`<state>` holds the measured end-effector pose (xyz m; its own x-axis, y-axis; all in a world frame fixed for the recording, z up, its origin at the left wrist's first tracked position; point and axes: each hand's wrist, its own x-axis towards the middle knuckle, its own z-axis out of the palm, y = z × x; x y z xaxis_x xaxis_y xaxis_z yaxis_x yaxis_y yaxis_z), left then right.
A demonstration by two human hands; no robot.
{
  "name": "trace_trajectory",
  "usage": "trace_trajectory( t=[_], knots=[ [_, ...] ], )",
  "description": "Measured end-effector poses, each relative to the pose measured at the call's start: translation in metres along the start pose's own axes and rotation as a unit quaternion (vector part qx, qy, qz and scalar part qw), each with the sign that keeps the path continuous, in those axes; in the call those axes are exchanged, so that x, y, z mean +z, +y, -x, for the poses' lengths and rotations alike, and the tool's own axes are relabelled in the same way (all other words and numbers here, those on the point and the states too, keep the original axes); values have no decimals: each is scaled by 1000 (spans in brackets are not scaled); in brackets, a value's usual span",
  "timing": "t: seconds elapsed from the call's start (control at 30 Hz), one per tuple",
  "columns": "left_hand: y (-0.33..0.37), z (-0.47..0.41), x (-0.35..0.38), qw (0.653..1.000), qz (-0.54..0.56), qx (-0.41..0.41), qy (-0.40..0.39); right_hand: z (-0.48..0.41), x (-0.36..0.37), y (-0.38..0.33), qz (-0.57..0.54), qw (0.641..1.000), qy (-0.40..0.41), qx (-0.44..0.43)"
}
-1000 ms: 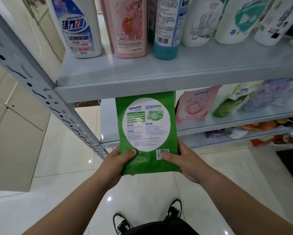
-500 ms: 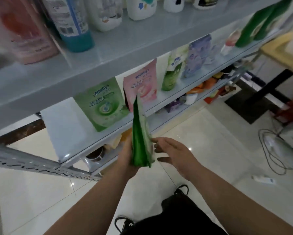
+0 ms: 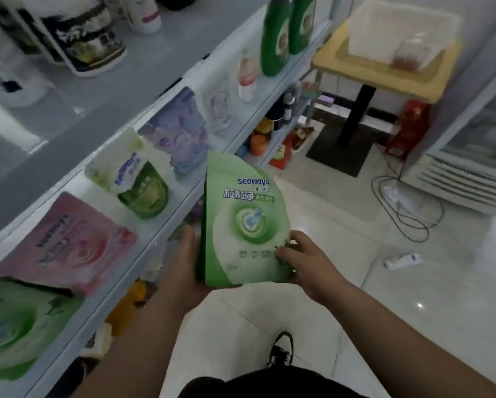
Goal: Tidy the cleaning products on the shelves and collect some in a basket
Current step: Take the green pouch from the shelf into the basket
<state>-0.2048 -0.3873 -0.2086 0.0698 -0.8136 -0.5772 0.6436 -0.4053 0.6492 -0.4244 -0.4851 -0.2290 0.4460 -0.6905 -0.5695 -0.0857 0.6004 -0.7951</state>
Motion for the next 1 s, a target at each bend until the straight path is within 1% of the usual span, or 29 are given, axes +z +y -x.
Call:
trace_trajectory(
  t=[0.07,0.13,0.2,0.37,0.5,0.6,0.73,0.83,1.0],
  knots=[
    [9,-30,26,995,-87,36,41,-11,-31,-21,4,999,18,-30],
    [17,-61,49,986,-138,69,56,-23,-56,-41,12,998,37,-51],
    [25,-91,70,985,-153,74,41,-37,-78,-57,14,996,59,-60],
    [50,-174,110,984,-172,54,4,-84,-119,-94,7,992,112,-62],
    [81,-257,147,981,-188,44,-30,-134,-154,-140,5,984,163,-68],
    [108,-323,181,978,-199,47,-40,-172,-183,-178,-3,975,207,-75],
    [149,-400,229,968,-233,39,-80,-215,-215,-228,-26,959,269,-82],
    [177,-454,267,953,-282,26,-106,-246,-239,-259,-44,948,305,-84],
    [191,-535,323,941,-314,1,-125,-290,-290,-295,-79,932,346,-78]
  ],
)
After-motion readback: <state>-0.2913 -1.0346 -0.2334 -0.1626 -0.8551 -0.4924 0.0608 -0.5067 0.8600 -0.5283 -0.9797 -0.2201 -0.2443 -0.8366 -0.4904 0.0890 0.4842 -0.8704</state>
